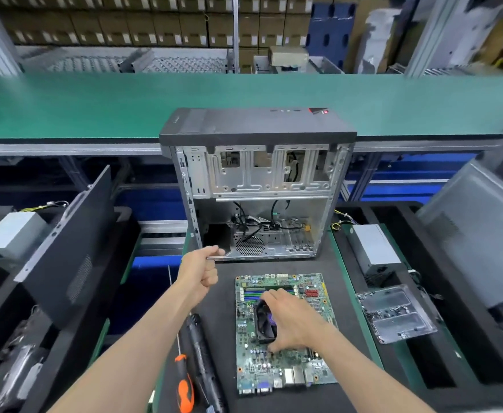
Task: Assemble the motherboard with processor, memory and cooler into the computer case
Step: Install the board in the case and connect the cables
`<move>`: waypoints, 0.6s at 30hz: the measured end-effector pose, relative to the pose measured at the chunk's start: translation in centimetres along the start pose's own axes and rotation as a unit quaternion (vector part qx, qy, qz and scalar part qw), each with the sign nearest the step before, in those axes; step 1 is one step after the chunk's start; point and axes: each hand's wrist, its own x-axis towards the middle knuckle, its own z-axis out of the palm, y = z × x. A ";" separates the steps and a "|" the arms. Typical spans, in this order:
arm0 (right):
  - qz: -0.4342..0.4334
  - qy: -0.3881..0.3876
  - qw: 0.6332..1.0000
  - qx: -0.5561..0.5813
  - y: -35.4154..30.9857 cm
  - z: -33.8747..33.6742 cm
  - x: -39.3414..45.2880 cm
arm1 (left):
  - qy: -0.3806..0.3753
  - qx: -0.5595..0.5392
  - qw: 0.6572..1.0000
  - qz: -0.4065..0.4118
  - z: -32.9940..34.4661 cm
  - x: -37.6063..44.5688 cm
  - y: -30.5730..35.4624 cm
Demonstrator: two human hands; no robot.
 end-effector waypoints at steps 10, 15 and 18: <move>0.002 0.039 0.999 0.007 0.2 -3.0 -0.6 | 0.050 0.085 0.995 -0.005 -0.2 1.5 -1.5; -0.010 0.031 0.999 -0.011 0.7 -3.6 -0.7 | 0.054 0.030 0.998 0.009 1.8 1.2 -1.2; -0.019 0.033 0.999 -0.015 0.9 -3.9 -0.9 | 0.027 -0.025 0.999 0.028 3.8 1.1 0.2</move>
